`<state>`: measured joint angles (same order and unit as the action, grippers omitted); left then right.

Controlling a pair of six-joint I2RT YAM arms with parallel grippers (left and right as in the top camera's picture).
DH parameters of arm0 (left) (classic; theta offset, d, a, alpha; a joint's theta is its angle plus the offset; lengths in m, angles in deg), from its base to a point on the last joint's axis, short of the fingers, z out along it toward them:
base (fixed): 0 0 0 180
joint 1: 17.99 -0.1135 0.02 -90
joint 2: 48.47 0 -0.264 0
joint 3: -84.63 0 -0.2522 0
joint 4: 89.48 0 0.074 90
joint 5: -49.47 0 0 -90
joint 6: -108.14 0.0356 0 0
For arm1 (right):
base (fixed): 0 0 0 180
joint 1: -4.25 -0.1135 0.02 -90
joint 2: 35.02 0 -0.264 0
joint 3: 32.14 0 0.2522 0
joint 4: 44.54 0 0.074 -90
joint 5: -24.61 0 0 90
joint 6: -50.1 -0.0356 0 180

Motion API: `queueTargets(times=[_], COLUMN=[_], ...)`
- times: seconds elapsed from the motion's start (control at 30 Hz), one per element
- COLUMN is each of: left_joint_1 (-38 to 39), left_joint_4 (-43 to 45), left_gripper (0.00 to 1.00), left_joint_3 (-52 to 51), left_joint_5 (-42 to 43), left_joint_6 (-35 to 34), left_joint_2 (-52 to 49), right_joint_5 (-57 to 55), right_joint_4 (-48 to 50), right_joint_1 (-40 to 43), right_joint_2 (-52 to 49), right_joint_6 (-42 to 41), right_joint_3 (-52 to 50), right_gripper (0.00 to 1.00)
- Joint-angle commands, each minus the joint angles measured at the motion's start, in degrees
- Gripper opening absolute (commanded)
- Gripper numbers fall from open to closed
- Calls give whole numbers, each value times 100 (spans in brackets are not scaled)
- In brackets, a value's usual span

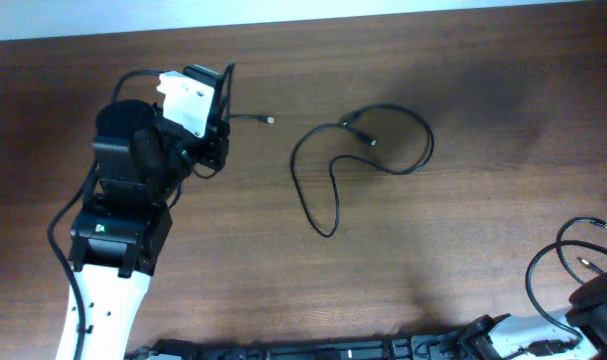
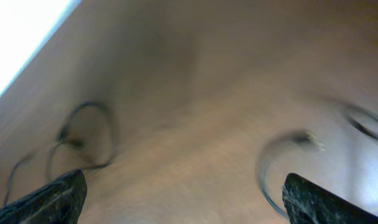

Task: Untangle cables

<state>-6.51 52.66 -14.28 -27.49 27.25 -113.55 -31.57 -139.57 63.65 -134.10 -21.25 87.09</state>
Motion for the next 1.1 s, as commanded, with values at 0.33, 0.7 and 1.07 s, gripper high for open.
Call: queueTargets(times=[0.33, 0.7, 1.07], left_joint_1=[-13, -13, -15], left_joint_4=[1429, 1445, 1134], left_gripper=[0, 0, 99], left_joint_3=[66, 66, 59], left_joint_5=[4004, 4013, 3663], left_joint_6=[-46, -46, -44], left_joint_2=[116, 116, 92], right_joint_5=[2275, 3827, -461], right_joint_4=[1303, 1753, 1722], right_joint_1=[-6478, -7355, -5978], right_joint_2=[-146, -684, 291], right_joint_6=[2140, 2135, -896], right_joint_3=[-31, -31, 1679], right_gripper=[98, 4, 4])
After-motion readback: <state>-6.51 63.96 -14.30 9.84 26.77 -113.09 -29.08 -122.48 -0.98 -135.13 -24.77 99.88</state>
